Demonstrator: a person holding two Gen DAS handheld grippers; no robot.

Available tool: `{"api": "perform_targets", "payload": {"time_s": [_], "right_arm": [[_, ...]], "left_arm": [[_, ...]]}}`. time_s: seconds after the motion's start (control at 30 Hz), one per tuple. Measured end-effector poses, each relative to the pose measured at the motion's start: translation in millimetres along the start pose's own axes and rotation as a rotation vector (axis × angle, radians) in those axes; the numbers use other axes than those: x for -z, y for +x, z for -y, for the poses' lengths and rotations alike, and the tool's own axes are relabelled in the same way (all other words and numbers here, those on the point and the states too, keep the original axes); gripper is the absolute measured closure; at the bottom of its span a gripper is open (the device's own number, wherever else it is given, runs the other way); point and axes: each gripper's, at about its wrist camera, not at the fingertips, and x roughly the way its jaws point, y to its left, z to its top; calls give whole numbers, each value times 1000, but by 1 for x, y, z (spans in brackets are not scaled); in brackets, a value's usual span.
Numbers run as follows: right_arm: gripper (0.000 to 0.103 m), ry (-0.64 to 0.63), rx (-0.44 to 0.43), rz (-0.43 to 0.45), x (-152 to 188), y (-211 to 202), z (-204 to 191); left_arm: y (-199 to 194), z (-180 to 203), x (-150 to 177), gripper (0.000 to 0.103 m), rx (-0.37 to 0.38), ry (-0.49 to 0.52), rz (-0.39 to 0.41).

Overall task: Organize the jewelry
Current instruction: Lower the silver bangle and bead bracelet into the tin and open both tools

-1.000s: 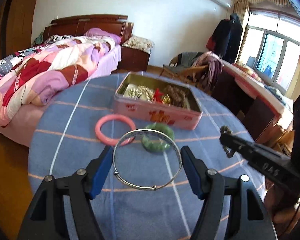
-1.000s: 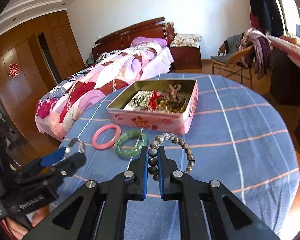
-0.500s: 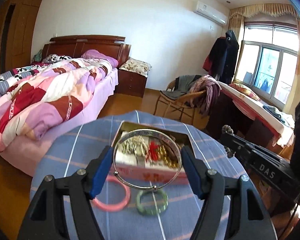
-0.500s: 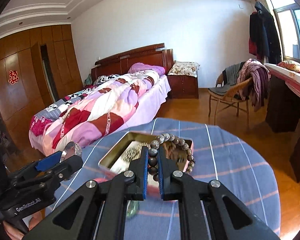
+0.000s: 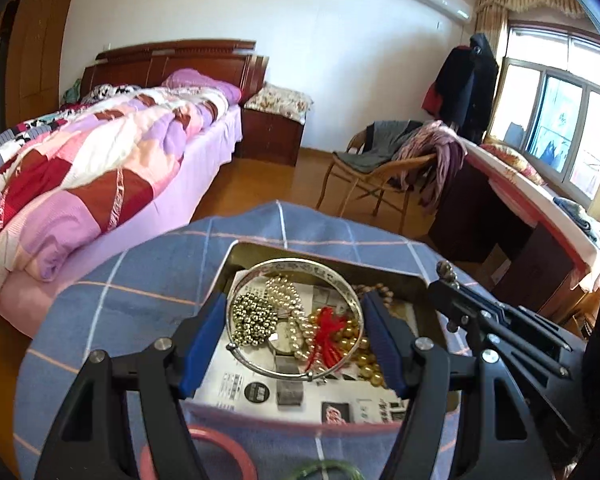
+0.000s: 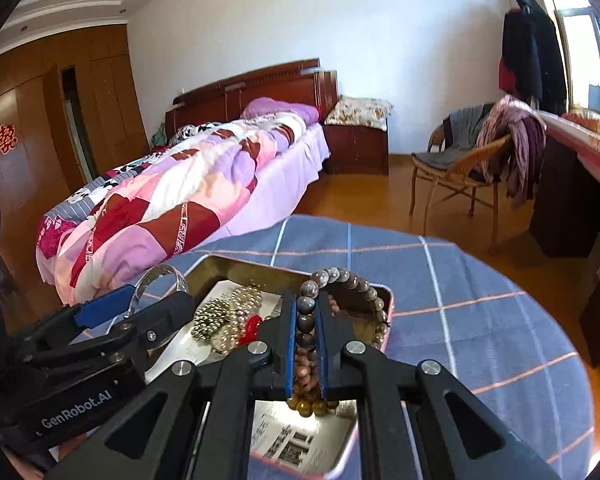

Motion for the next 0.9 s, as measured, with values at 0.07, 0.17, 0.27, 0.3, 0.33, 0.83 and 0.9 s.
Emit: {"api": "perform_targets", "payload": {"time_s": [0.07, 0.17, 0.27, 0.3, 0.33, 0.83, 0.9], "right_arm": [[95, 4, -2, -15, 1, 13, 3], [95, 7, -20, -41, 1, 29, 5], [95, 16, -34, -65, 4, 42, 8], [95, 19, -39, -72, 6, 46, 10], [95, 22, -49, -80, 7, 49, 11], [45, 185, -114, 66, 5, -3, 27], [45, 191, -98, 62, 9, -11, 25]], "left_arm": [[9, 2, -1, 33, -1, -1, -18], [19, 4, 0, 33, -11, 20, -37], [28, 5, -2, 33, -32, 32, -52], [31, 5, -2, 33, -40, 32, -62], [34, 5, -1, 33, -46, 35, -72], [14, 22, 0, 9, -164, 100, -64], [2, 22, -1, 7, -170, 97, -55]]}}
